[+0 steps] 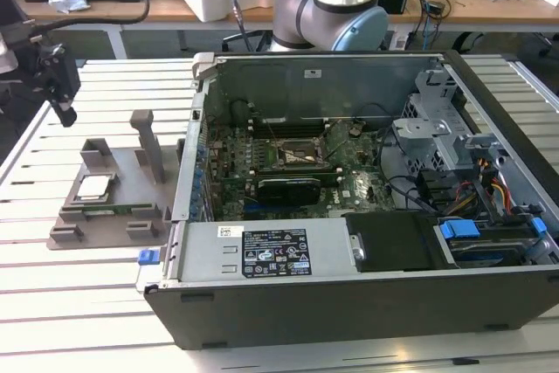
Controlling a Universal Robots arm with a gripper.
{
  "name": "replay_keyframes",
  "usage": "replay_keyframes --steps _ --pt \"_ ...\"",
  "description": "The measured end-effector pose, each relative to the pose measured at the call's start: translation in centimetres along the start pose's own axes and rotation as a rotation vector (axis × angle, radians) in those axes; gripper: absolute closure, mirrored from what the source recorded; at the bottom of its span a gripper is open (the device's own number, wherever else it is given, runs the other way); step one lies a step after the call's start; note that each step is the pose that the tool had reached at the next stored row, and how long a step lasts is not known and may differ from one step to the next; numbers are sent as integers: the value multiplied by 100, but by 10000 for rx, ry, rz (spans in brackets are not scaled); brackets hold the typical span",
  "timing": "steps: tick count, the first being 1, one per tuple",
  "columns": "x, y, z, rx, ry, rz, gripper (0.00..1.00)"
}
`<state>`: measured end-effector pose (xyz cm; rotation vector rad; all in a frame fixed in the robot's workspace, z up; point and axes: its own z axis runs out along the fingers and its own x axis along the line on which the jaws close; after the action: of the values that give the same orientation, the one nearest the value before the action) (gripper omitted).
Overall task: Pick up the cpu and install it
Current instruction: 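Pick up the cpu and move it towards the insertion slot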
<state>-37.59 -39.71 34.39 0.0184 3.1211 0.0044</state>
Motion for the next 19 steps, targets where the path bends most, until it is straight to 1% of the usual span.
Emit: replay_keyframes --steps 6,8,10,19 --pt "-5 -1 112 1 5 0 34" --pt "-7 0 167 1 8 0 34" --pt "-7 -1 205 0 9 0 34" --pt "-7 -1 333 0 11 -1 34"
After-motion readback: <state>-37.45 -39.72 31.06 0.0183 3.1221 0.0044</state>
